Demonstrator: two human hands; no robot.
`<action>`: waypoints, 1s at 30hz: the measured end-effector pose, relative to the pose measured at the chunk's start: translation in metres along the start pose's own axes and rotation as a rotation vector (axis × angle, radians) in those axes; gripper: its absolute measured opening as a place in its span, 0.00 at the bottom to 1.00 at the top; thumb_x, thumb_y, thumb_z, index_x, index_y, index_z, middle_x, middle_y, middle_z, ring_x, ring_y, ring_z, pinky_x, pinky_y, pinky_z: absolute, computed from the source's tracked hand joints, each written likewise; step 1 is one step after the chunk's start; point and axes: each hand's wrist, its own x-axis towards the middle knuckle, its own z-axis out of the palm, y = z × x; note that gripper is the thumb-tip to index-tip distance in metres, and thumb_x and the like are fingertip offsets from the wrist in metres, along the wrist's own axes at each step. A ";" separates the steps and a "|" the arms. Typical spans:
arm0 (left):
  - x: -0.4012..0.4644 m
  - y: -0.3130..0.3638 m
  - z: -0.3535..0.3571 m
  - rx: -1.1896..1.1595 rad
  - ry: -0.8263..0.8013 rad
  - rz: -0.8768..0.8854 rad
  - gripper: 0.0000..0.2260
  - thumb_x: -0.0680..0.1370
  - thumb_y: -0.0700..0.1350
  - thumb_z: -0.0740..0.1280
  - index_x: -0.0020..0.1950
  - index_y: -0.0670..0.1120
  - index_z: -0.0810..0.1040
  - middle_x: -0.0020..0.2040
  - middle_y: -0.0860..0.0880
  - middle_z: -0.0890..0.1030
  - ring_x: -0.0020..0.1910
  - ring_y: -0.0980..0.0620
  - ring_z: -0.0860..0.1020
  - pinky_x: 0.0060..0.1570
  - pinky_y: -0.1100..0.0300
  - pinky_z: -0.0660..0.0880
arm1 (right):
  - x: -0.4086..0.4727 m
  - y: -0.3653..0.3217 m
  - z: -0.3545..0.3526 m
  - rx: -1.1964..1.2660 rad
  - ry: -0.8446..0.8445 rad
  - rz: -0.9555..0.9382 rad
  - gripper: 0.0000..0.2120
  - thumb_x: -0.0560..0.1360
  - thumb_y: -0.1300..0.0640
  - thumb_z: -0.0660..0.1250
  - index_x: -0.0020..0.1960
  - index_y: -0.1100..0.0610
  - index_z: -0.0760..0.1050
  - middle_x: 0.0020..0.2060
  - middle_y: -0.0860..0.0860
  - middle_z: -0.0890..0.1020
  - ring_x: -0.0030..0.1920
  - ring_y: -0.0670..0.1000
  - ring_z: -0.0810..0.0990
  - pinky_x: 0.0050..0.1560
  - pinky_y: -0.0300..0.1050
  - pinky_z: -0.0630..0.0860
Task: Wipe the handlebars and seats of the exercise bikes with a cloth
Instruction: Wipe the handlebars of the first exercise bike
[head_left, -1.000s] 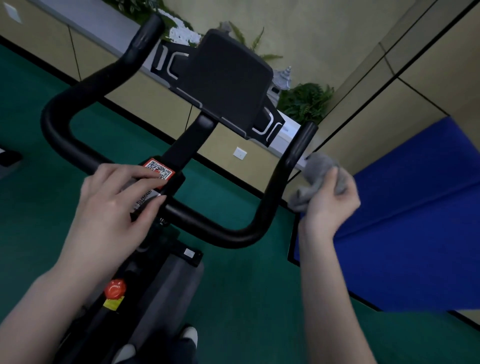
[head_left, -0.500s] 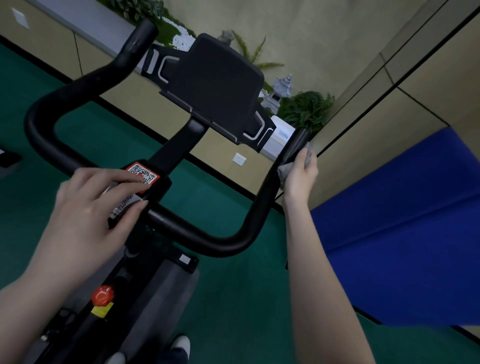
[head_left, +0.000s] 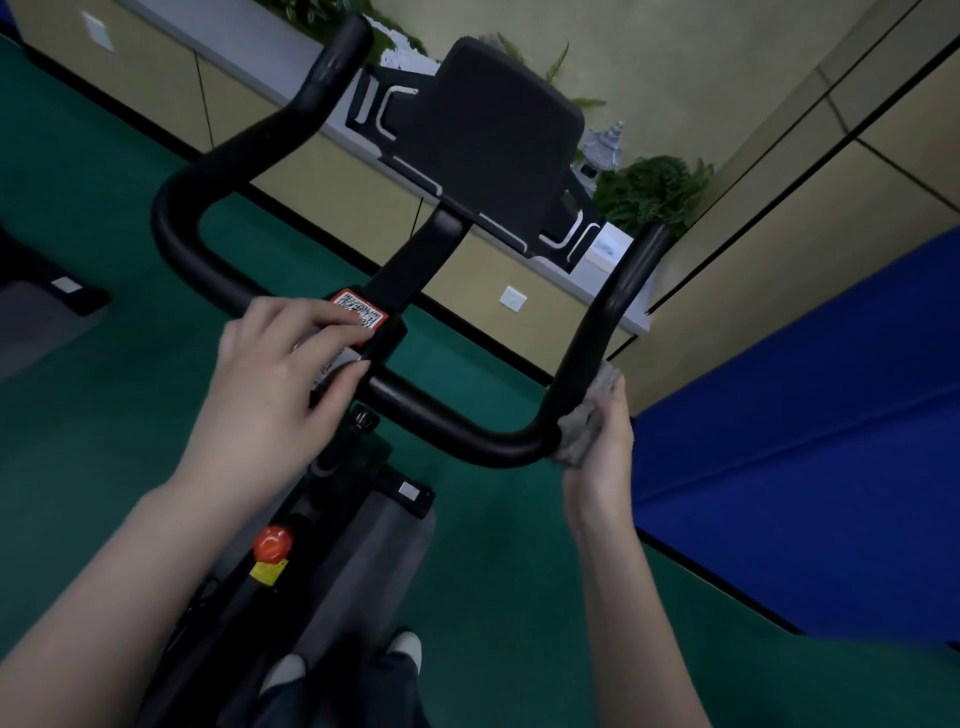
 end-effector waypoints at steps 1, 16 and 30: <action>0.000 0.000 0.000 -0.001 0.003 0.004 0.14 0.76 0.47 0.64 0.57 0.44 0.80 0.56 0.48 0.78 0.56 0.45 0.70 0.54 0.53 0.62 | -0.008 0.000 -0.001 0.078 -0.030 -0.003 0.28 0.81 0.62 0.52 0.78 0.49 0.50 0.77 0.48 0.58 0.73 0.49 0.61 0.75 0.52 0.56; -0.007 -0.011 -0.010 -0.027 -0.073 0.102 0.15 0.76 0.43 0.69 0.62 0.43 0.78 0.60 0.47 0.77 0.59 0.45 0.70 0.57 0.54 0.62 | -0.095 0.046 0.030 0.022 0.110 -0.016 0.19 0.72 0.59 0.72 0.62 0.55 0.74 0.52 0.48 0.84 0.54 0.46 0.82 0.56 0.37 0.77; -0.018 -0.020 -0.020 -0.064 -0.111 0.144 0.12 0.75 0.40 0.69 0.59 0.41 0.80 0.62 0.46 0.77 0.63 0.44 0.72 0.57 0.51 0.67 | -0.116 0.041 0.126 0.570 0.138 0.324 0.19 0.74 0.62 0.70 0.61 0.60 0.67 0.54 0.56 0.80 0.47 0.46 0.83 0.54 0.45 0.79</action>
